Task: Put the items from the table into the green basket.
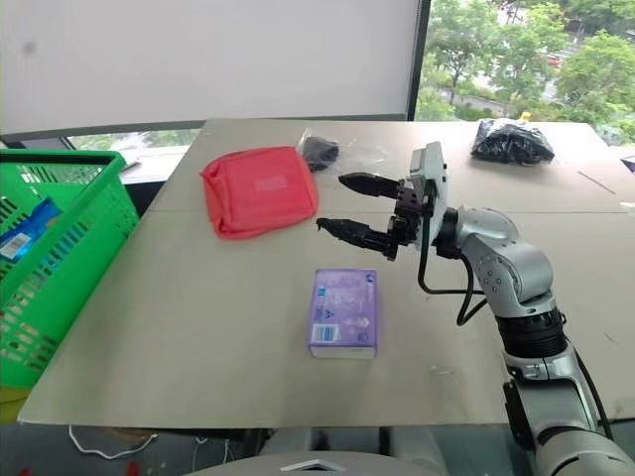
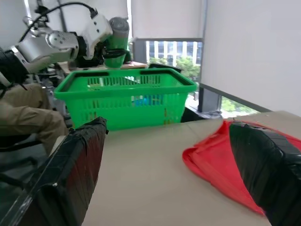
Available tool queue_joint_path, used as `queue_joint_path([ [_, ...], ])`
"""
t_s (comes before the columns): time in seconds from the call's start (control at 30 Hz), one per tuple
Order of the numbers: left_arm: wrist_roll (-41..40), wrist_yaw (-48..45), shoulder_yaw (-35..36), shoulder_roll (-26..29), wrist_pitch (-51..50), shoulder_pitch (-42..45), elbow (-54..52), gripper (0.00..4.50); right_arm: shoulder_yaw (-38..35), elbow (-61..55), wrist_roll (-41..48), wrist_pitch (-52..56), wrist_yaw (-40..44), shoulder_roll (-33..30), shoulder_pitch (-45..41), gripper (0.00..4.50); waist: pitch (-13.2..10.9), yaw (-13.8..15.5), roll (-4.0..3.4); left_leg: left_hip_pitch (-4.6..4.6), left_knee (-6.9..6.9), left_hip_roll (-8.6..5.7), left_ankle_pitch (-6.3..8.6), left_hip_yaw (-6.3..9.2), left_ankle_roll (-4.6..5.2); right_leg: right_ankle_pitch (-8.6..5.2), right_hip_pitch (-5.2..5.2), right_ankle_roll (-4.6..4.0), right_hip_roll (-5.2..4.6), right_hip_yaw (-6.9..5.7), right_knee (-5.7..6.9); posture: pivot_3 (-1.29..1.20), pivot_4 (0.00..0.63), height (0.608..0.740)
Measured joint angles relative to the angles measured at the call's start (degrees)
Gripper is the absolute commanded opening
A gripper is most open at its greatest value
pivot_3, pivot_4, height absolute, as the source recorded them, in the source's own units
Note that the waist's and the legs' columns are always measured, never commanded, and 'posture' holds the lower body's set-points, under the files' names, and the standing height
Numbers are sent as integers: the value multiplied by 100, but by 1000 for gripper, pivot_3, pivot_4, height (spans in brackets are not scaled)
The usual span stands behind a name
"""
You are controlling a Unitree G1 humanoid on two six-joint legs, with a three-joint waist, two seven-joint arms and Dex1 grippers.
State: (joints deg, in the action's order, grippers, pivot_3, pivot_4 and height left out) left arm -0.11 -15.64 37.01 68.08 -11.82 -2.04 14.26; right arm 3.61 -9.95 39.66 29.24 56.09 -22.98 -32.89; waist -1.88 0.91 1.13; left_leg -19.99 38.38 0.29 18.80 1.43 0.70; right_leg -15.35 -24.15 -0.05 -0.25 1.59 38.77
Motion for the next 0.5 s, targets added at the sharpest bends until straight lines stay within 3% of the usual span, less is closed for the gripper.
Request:
queue_joint_path([
  [0.2, 101, -105, 93, -181, 171, 36, 646, 2093, -14, -1, 112, -44, 127, 120, -28, 4422, 7, 146, 11, -6, -2, -9, 12, 20, 21, 1, 1, -2, -24, -35, 5, 70, 0, 740],
  [0.33, 57, -190, -232, -432, 360, 493, 1118, 2093, -21, -23, 109, -72, 71, 163, -122, 4422, 17, 134, 25, -6, -1, -10, 9, 22, 15, 2, 0, -4, -29, -45, 8, 64, 0, 740],
  [0.5, 58, -284, -616, -485, 720, 1051, 1590, 4313, -26, -39, 86, -96, -19, 178, -129, 4500, 29, 113, 44, -8, -1, -11, 9, 22, 15, 4, -2, -6, -31, -53, 8, 51, 0, 740],
])
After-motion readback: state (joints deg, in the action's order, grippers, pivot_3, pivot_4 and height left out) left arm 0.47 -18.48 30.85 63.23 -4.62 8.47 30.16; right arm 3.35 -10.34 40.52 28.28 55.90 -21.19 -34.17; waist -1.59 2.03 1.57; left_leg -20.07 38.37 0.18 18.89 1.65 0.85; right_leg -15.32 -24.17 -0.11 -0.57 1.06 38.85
